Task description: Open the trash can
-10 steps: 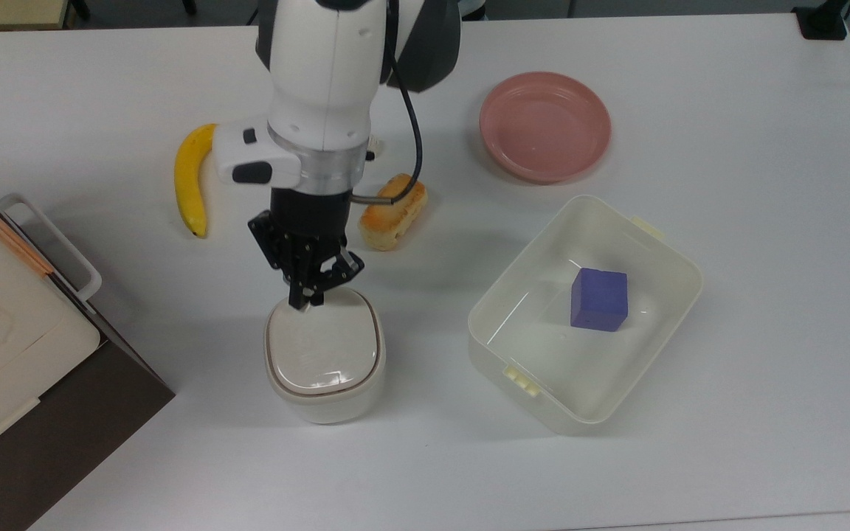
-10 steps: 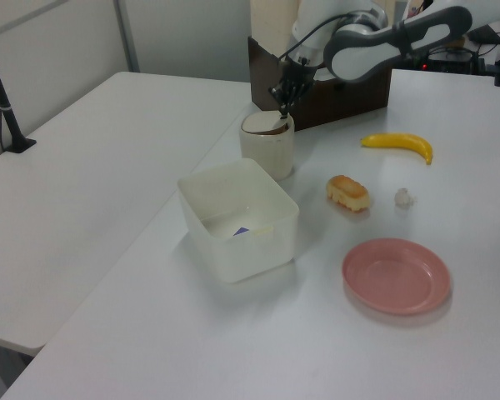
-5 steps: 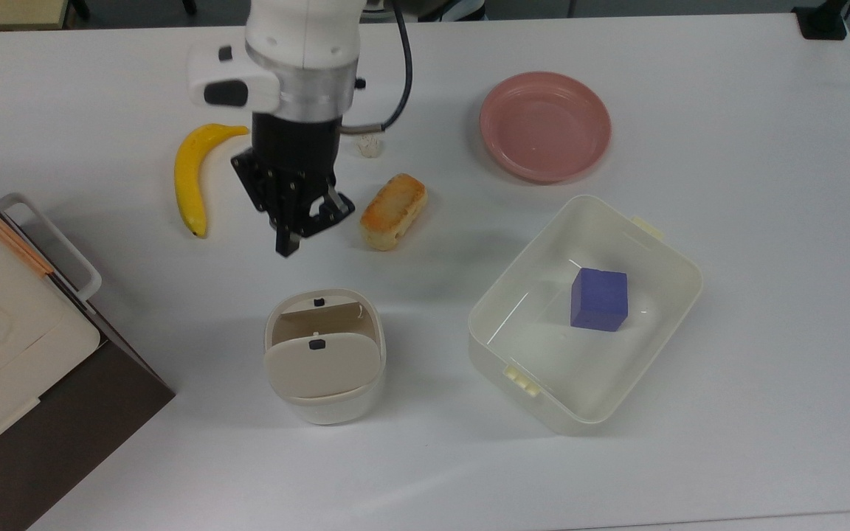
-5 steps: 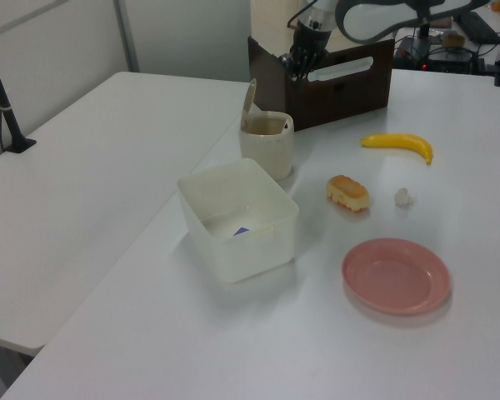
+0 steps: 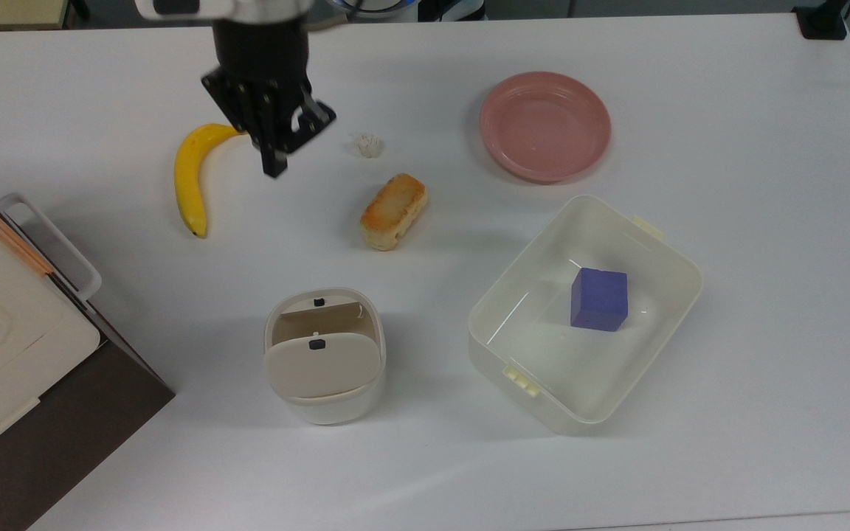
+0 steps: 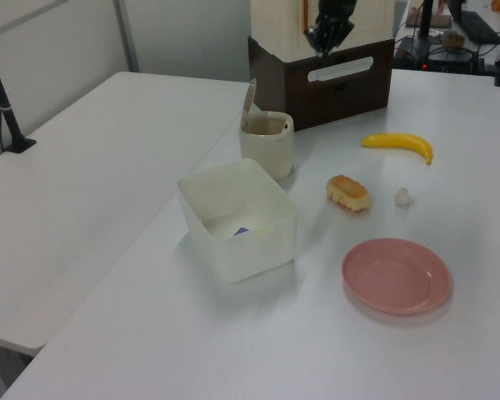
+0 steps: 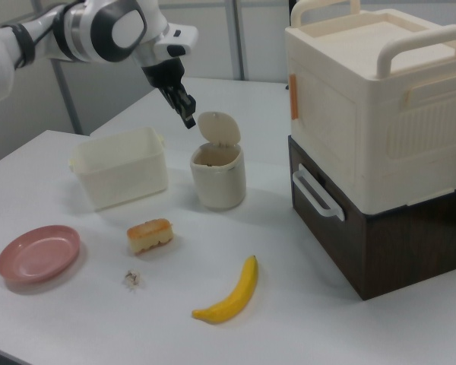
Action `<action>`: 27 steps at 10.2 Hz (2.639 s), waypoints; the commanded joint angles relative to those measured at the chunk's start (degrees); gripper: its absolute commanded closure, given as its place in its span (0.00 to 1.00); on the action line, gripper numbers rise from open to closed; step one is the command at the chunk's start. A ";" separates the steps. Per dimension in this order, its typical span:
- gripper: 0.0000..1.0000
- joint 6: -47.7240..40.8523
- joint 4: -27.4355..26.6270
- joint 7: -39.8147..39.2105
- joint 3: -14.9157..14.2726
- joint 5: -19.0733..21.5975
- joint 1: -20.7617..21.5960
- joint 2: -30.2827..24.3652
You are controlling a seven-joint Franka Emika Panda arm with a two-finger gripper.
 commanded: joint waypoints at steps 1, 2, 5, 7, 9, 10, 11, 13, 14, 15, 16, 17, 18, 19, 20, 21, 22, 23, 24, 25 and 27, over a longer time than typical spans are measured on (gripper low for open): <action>1.00 -6.38 -1.54 -7.35 -0.15 3.26 -1.38 -4.89; 1.00 -9.01 -1.72 -10.68 -0.24 5.01 -2.43 -5.95; 1.00 -15.79 -1.81 -17.29 -0.68 5.91 -3.58 -8.76; 1.00 -17.81 -1.81 -19.32 -0.77 6.61 -4.20 -10.17; 1.00 -22.64 -1.98 -23.62 -0.77 6.70 -4.55 -10.97; 1.00 -23.53 -2.07 -23.72 -0.77 6.70 -4.55 -11.58; 1.00 -24.15 -2.07 -23.90 -0.77 6.70 -4.55 -11.67; 1.00 -24.24 -1.98 -23.99 -0.77 6.79 -4.55 -11.94; 1.00 -24.24 -1.81 -23.99 -0.77 6.79 -4.90 -12.20; 1.00 -24.24 -1.63 -23.99 -0.77 6.70 -5.16 -12.20; 1.00 -24.33 -1.63 -23.99 -0.86 6.70 -5.17 -12.20; 1.00 -24.33 -1.63 -23.81 -0.86 6.70 -5.17 -12.20; 0.78 -24.42 -1.63 -23.29 -0.86 6.70 -5.17 -12.29; 0.43 -24.42 -1.63 -23.28 -0.94 6.70 -5.25 -12.29; 0.00 -24.42 -1.63 -23.28 -0.94 6.53 -5.17 -12.29; 0.00 -24.33 -1.55 -23.37 -0.86 6.09 -5.17 -12.29; 0.00 -24.16 -1.46 -23.72 -0.86 6.35 -5.17 -12.29; 0.00 -23.89 -1.46 -24.07 -1.03 6.44 -5.25 -12.20; 0.00 -23.80 -1.54 -24.16 -0.68 5.91 -5.17 -12.29; 0.00 -23.80 -1.54 -23.38 -0.68 6.52 -5.17 -12.12; 0.00 -24.51 -1.55 -23.28 -0.68 6.52 -5.08 -12.29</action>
